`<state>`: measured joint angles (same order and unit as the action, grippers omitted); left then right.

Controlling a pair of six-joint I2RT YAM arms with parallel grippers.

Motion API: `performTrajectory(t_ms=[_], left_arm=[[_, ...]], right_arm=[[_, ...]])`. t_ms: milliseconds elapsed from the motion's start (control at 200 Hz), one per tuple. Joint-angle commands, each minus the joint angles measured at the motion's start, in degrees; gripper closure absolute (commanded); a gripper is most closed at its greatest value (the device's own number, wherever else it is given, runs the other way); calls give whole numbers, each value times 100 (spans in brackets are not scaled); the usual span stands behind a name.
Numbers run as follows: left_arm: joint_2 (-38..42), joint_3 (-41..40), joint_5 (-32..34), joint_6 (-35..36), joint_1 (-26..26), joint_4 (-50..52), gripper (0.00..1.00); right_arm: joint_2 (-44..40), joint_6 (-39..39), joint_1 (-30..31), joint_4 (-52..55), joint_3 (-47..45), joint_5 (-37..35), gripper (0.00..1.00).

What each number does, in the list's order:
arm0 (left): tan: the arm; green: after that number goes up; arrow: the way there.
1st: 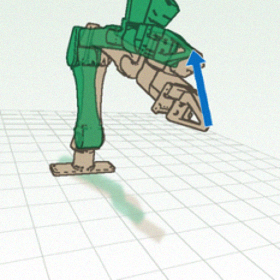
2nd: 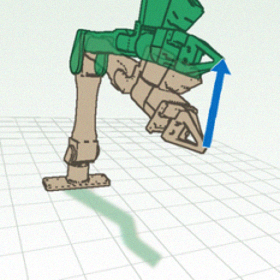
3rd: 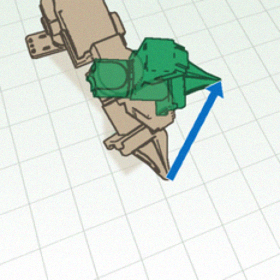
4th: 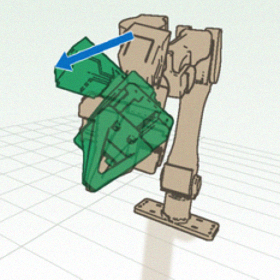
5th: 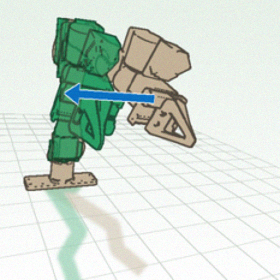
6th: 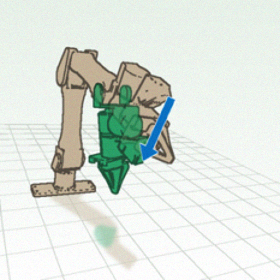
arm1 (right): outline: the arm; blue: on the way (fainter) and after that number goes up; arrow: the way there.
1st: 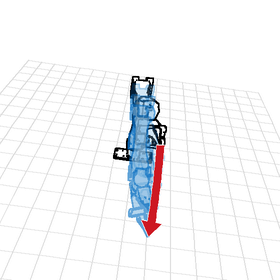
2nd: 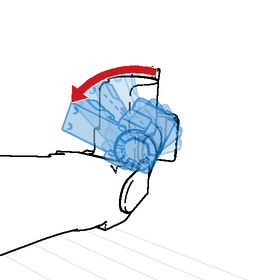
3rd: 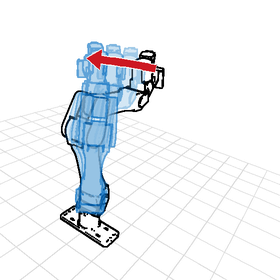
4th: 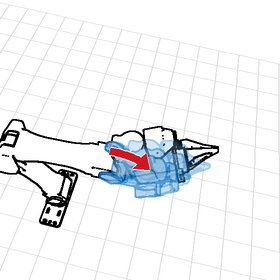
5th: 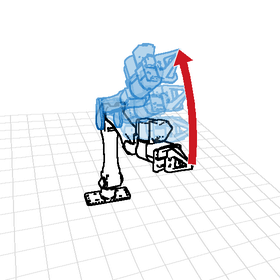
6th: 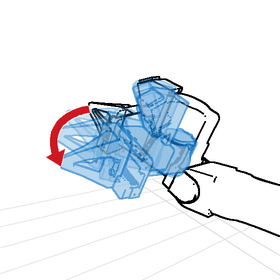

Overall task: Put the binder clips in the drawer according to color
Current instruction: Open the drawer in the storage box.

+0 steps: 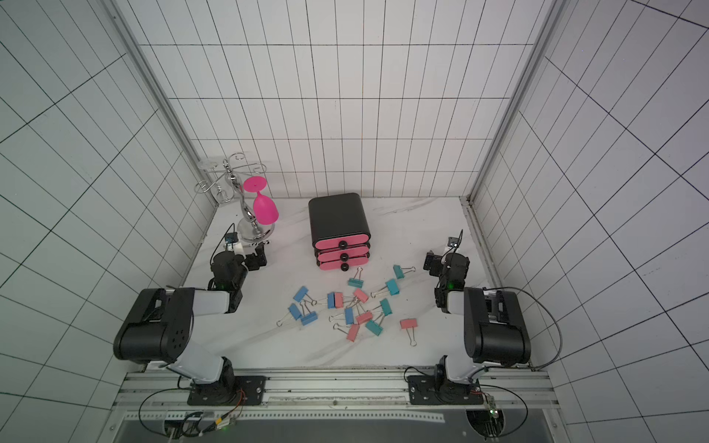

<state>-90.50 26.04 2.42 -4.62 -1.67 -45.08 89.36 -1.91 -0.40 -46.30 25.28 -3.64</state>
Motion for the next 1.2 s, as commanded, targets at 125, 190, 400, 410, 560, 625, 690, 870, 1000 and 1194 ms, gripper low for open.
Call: performTrajectory(t_ms=[125, 190, 400, 410, 560, 625, 690, 870, 1000, 1194], left_arm=[[114, -57, -66, -30, -29, 51, 2], [114, -56, -67, -32, -34, 50, 2], [112, -50, -75, -30, -35, 59, 2], [112, -50, -81, -34, -39, 65, 2], [120, -11, -67, -54, -51, 153, 2], [119, -16, -48, -73, -64, 130, 2], [171, -56, 5, -91, -68, 69, 2], [1191, -102, -128, -101, 3, 1006, 2], [2112, -205, 297, -213, 298, 1993, 2], [4087, -196, 1451, -983, 1063, 3952, 2]], right_arm=[[-112, 42, -34, -19, -49, 83, 1], [-104, 42, -33, -18, -49, 83, 1], [-113, 40, -34, -15, -49, 83, 1], [-117, 39, -31, -11, -49, 89, 1], [-101, 29, -47, 7, -32, 108, 1], [-104, 32, -56, 16, -27, 109, 1], [-155, 42, -49, 0, -53, 46, 1], [-1070, -256, 3, 1783, 413, -429, 1], [-1898, -688, 40, 3426, 707, -471, 1], [-3153, -2298, 10, 4947, 900, -337, 1]])
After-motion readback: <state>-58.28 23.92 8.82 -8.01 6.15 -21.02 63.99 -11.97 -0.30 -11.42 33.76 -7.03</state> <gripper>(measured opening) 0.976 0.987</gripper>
